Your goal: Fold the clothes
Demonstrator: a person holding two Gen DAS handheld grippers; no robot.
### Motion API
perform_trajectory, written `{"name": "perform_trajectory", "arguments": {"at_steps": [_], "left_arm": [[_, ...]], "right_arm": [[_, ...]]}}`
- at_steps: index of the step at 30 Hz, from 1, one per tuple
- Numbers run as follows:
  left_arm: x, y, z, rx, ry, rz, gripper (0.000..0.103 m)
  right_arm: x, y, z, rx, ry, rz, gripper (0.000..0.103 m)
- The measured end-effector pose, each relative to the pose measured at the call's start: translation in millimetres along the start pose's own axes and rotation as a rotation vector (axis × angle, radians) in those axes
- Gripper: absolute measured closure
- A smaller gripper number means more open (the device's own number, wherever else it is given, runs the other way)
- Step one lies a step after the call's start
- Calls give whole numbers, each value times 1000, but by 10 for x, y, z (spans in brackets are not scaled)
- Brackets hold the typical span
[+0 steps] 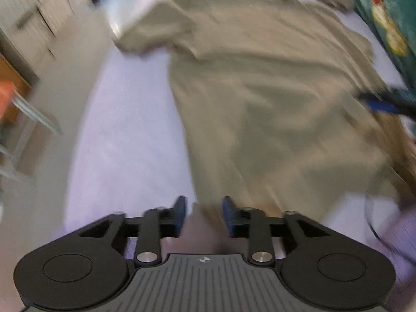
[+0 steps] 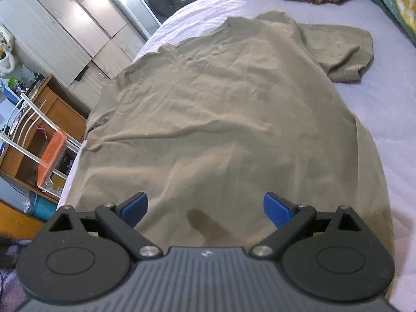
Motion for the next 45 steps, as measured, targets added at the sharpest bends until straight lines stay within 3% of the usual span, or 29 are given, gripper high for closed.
{"name": "perform_trajectory", "arguments": {"at_steps": [3, 4, 6, 9, 12, 14, 16, 18, 20, 21, 27, 30, 32, 33, 36, 38, 40, 41, 42, 45], "left_arm": [[131, -300, 108, 28, 149, -128, 47], [75, -398, 111, 56, 146, -155, 45], [-168, -577, 86, 126, 40, -151, 33], [-513, -732, 42, 154, -140, -79, 10], [-648, -767, 21, 148, -167, -57, 7], [-618, -756, 15, 136, -160, -76, 10], [-575, -707, -3, 117, -177, -96, 25], [-519, -631, 7, 111, -212, -104, 62], [-399, -550, 52, 122, -216, -125, 85], [-354, -514, 52, 129, -220, -130, 89], [-144, -320, -27, 172, -254, -127, 89], [-38, -223, -66, 193, -272, -125, 87], [44, -161, -82, 201, -271, -116, 86], [97, -132, -79, 198, -257, -101, 80], [257, -44, -70, 188, -217, -59, 80], [339, 95, -8, 131, -176, -45, 80], [355, 253, 127, 22, -122, -60, 77], [329, 319, 210, -44, -94, -68, 69], [302, 385, 294, -111, -66, -76, 58], [-14, 327, 568, -258, -71, -59, 44]], "right_arm": [[36, 154, 5, 37, 2, -48, 6], [38, 209, 12, 53, 2, -71, 6], [33, 320, 32, 87, 2, -120, 6], [-175, 459, 163, 202, -13, -236, 6], [-342, 591, 189, 277, -46, -276, 6], [-198, 555, 42, 324, 42, -256, 6], [-55, 520, -105, 371, 131, -235, 6], [87, 485, -253, 418, 220, -214, 6], [229, 450, -400, 464, 308, -192, 6], [302, 424, -469, 483, 355, -180, 6], [601, 46, -794, 558, 631, -175, 6], [628, -111, -1045, 663, 707, -179, 9], [568, -185, -1233, 777, 669, -154, 15], [563, -169, -1267, 787, 660, -143, 17], [535, -68, -1154, 813, 556, -63, 23], [542, 100, -961, 781, 503, 46, 22], [526, 273, -625, 645, 459, 52, 19], [513, 355, -448, 574, 434, 50, 16], [469, 402, -216, 478, 394, 16, 11], [236, 478, 486, 178, 231, -132, 6]]}}
Point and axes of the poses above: each gripper's, at about its wrist camera, not at the fingertips, and y roughly against the way its jaws point, x to its left, z to its top, the point moved 2 cm from there along -y, roughly the way its jaws point, and after that the axes turned 9 degrees about -y, right-handed, at the moved point
